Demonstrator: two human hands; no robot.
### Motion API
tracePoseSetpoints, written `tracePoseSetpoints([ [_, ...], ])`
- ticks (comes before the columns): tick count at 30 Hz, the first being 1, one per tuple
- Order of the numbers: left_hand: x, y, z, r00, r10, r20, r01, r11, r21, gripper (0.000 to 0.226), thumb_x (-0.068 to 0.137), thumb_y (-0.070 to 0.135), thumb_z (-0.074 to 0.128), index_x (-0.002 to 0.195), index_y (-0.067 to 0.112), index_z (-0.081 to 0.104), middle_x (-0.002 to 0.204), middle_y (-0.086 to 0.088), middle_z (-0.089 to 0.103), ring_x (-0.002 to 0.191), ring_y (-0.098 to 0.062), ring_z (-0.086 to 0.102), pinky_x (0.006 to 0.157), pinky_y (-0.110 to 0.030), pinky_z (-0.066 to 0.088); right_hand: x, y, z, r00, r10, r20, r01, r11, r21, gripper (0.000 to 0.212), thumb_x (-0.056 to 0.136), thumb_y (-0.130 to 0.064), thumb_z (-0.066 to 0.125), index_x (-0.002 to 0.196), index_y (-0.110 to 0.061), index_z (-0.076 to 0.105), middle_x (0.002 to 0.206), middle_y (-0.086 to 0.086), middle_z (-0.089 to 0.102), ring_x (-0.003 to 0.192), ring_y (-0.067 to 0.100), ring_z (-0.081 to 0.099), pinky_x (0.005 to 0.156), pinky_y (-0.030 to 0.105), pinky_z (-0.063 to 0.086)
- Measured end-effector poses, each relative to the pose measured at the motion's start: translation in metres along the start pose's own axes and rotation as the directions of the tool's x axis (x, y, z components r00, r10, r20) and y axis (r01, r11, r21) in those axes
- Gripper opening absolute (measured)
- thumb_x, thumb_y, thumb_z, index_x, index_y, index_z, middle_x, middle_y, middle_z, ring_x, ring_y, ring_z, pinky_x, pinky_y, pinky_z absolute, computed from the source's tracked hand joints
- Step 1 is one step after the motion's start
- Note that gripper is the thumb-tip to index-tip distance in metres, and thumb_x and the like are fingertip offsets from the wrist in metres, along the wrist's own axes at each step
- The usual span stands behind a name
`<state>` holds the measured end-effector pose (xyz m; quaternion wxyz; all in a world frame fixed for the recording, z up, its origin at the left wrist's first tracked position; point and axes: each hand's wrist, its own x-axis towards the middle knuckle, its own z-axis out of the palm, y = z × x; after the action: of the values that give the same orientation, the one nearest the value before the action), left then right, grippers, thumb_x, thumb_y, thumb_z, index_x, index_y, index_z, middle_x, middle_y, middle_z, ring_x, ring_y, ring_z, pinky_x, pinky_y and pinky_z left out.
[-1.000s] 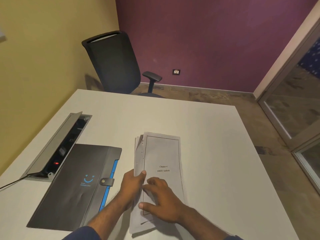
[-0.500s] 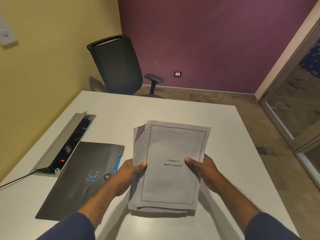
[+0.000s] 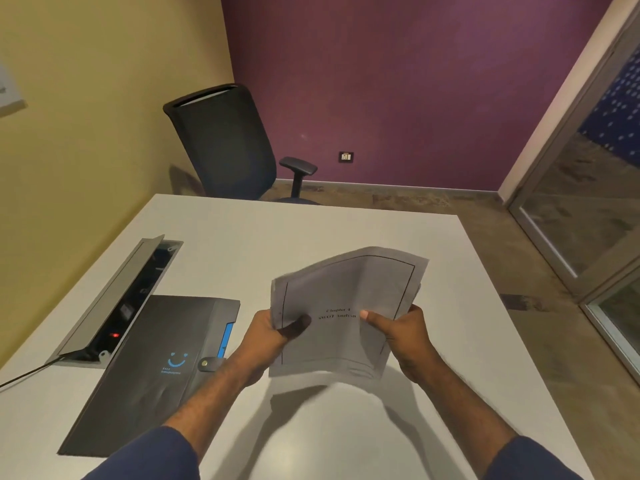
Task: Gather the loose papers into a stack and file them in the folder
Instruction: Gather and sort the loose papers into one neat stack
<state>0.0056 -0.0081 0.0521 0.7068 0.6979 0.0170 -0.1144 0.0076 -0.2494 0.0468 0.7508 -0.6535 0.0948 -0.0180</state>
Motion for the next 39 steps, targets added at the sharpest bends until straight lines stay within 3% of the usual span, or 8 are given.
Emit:
tracePoseSetpoints([
  [3, 0.0, 0.003, 0.002, 0.998, 0.054, 0.038, -0.055, 0.998, 0.035, 0.034, 0.078, 0.027, 0.082, 0.099, 0.052, 0.073, 0.105, 0.012, 0.077, 0.097, -0.005, 0.072, 0.081, -0.021, 0.059, -0.004, -0.005, -0.002, 0.998, -0.061, 0.006, 0.061, 0.998, 0.027, 0.023, 0.073, 0.0, 0.081, 0.085, -0.019, 0.078, 0.09, 0.0, 0.08, 0.082, 0.016, 0.076, 0.063, 0.016, 0.056],
  [7, 0.001, -0.004, 0.001, 0.997, 0.05, 0.059, -0.05, 0.999, 0.0, 0.041, 0.075, 0.016, 0.086, 0.112, 0.026, 0.072, 0.11, -0.001, 0.077, 0.104, -0.019, 0.072, 0.078, -0.024, 0.059, -0.009, -0.001, -0.009, 0.996, -0.068, 0.053, 0.068, 0.998, -0.012, 0.026, 0.072, -0.002, 0.083, 0.088, -0.022, 0.077, 0.093, 0.0, 0.079, 0.086, 0.016, 0.075, 0.067, 0.021, 0.058],
  [11, 0.001, -0.007, 0.002, 0.994, 0.063, 0.09, -0.06, 0.998, -0.03, 0.039, 0.078, 0.011, 0.082, 0.115, 0.021, 0.073, 0.112, -0.005, 0.077, 0.105, -0.02, 0.073, 0.081, -0.024, 0.058, -0.013, 0.01, -0.019, 0.999, -0.039, 0.036, 0.04, 0.999, -0.03, 0.031, 0.07, -0.002, 0.084, 0.094, -0.021, 0.076, 0.093, 0.001, 0.079, 0.083, 0.014, 0.075, 0.064, 0.02, 0.057],
  [22, -0.004, -0.03, 0.021, 0.996, 0.053, -0.071, -0.053, 0.999, 0.011, 0.023, 0.09, 0.014, 0.072, 0.102, 0.033, 0.074, 0.106, 0.012, 0.078, 0.101, -0.003, 0.071, 0.085, -0.019, 0.055, -0.02, 0.032, -0.015, 0.998, 0.0, -0.057, -0.005, 0.996, -0.089, 0.014, 0.081, -0.006, 0.076, 0.086, -0.019, 0.077, 0.088, -0.004, 0.079, 0.079, 0.006, 0.073, 0.066, 0.017, 0.057],
  [27, -0.012, -0.042, 0.024, 0.998, 0.035, -0.057, -0.031, 0.997, 0.07, 0.022, 0.095, 0.021, 0.066, 0.107, 0.038, 0.071, 0.108, 0.009, 0.077, 0.104, -0.008, 0.07, 0.09, -0.027, 0.055, -0.027, 0.05, -0.019, 0.995, 0.07, -0.065, -0.077, 0.99, -0.116, 0.015, 0.084, -0.009, 0.074, 0.086, -0.023, 0.077, 0.089, -0.006, 0.079, 0.082, 0.008, 0.073, 0.069, 0.021, 0.055],
  [32, -0.01, -0.046, 0.025, 0.982, 0.024, -0.185, 0.0, 0.992, 0.128, 0.013, 0.097, 0.032, 0.06, 0.093, 0.029, 0.072, 0.091, -0.002, 0.077, 0.088, -0.021, 0.07, 0.075, -0.034, 0.056, -0.026, 0.062, -0.025, 0.996, 0.074, -0.055, -0.084, 0.973, -0.215, 0.018, 0.085, -0.011, 0.073, 0.081, -0.028, 0.077, 0.088, -0.008, 0.079, 0.087, 0.014, 0.074, 0.077, 0.028, 0.058],
  [36, -0.002, -0.038, 0.014, 0.954, -0.034, -0.297, 0.028, 0.999, -0.026, 0.015, 0.092, 0.036, 0.065, 0.089, 0.023, 0.072, 0.081, 0.01, 0.079, 0.073, -0.006, 0.074, 0.056, -0.014, 0.054, -0.023, 0.071, -0.036, 0.987, 0.123, -0.1, -0.143, 0.963, -0.23, 0.033, 0.082, -0.009, 0.075, 0.112, -0.018, 0.066, 0.103, 0.004, 0.075, 0.1, 0.027, 0.07, 0.09, 0.045, 0.057],
  [39, 0.003, -0.031, 0.003, 0.948, -0.091, -0.305, 0.043, 0.986, -0.159, 0.019, 0.092, 0.036, 0.065, 0.105, 0.023, 0.069, 0.093, 0.01, 0.08, 0.087, -0.007, 0.075, 0.072, -0.021, 0.058, -0.024, 0.075, -0.042, 0.947, 0.277, -0.161, -0.306, 0.932, -0.195, 0.072, 0.077, -0.024, 0.082, 0.136, -0.02, 0.042, 0.123, 0.004, 0.06, 0.108, 0.022, 0.063, 0.095, 0.044, 0.052],
])
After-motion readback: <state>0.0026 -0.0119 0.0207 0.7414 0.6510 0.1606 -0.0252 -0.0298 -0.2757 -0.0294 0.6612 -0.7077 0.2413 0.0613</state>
